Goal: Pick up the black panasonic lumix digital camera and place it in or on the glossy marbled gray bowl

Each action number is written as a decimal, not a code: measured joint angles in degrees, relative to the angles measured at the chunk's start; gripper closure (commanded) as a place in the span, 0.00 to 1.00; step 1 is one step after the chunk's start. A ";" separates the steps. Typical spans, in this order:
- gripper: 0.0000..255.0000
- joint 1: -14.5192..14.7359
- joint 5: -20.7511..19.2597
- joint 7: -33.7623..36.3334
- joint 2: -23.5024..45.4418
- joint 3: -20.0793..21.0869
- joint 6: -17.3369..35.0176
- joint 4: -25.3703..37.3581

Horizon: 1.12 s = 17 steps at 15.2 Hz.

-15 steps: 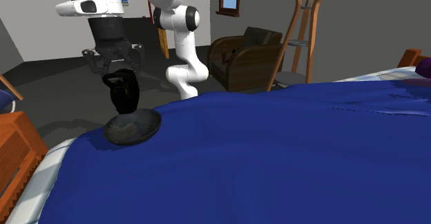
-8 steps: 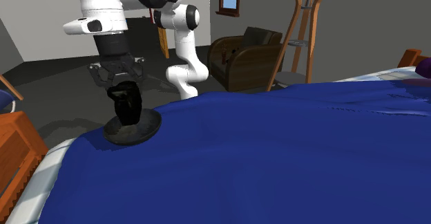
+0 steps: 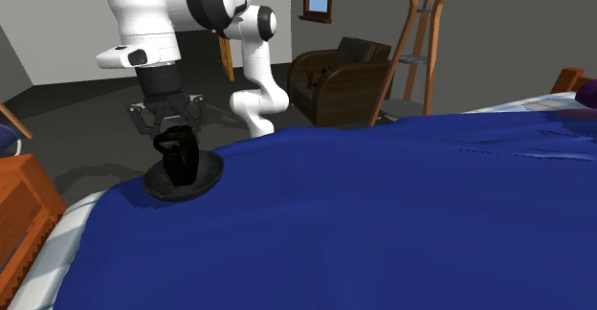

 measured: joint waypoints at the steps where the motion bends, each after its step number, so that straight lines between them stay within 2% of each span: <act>1: 1.00 -0.01 0.00 -0.02 -0.02 -0.01 0.08 -0.10; 4: 1.00 -0.01 0.00 -0.04 -0.03 -0.01 0.15 -0.17; 5: 0.00 -0.02 0.00 -0.04 -0.02 -0.02 0.15 -0.16; 11: 0.00 -0.02 0.00 -0.04 -0.04 -0.02 0.18 -0.15; 15: 0.00 -0.30 0.45 -0.19 1.26 -0.34 -5.79 7.10; 17: 0.00 -0.36 0.51 -0.23 1.42 -0.41 -7.05 8.48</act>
